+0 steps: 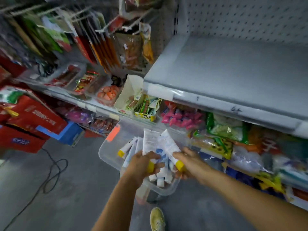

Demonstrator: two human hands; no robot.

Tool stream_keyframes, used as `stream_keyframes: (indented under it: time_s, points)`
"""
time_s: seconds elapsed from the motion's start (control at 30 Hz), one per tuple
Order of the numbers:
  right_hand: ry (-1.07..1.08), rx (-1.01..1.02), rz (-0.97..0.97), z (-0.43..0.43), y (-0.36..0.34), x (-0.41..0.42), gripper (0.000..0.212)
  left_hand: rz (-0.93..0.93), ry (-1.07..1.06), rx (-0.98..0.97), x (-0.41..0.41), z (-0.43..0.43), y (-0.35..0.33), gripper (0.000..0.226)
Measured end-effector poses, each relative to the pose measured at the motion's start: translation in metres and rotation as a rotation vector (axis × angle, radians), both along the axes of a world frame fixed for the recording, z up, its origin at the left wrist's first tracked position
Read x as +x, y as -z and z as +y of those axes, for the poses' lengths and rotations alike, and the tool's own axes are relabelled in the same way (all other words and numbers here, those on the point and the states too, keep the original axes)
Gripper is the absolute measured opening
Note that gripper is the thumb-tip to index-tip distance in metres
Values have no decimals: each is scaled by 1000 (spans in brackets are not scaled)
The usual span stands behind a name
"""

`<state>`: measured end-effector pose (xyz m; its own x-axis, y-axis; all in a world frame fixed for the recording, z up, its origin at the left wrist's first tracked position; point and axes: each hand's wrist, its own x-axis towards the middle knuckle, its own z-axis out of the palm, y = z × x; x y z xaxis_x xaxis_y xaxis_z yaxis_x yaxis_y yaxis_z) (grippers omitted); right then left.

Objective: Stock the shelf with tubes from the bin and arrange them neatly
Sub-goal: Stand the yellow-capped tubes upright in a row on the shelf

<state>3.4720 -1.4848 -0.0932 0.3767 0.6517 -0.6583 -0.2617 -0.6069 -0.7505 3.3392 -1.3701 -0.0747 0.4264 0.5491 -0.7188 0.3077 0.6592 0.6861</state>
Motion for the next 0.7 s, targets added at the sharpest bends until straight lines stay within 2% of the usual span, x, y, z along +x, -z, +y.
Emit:
stream_keyframes:
  time_s: [0.07, 0.17, 0.27, 0.37, 0.47, 0.6, 0.7]
  points:
    - [-3, 69, -57, -37, -34, 16, 39, -108, -16, -17, 19, -39, -28, 19]
    - [-66, 144, -255, -94, -82, 40, 55, -240, 3, 42, 49, -97, -66, 18]
    - [-53, 194, -389, -148, -121, 62, 38, -361, -8, 49, 77, -152, -99, 21]
    - [-15, 234, -454, -191, -159, 84, 20, -396, 1, 102, 97, -197, -128, 27]
    - [-19, 271, -455, -228, -196, 102, 23, -450, 54, 214, 115, -229, -161, 32]
    - [-92, 284, -459, -268, -237, 121, 51, -502, 176, 382, 137, -254, -206, 31]
    - [-71, 355, -530, -285, -265, 131, 44, -523, 273, 520, 157, -265, -233, 40]
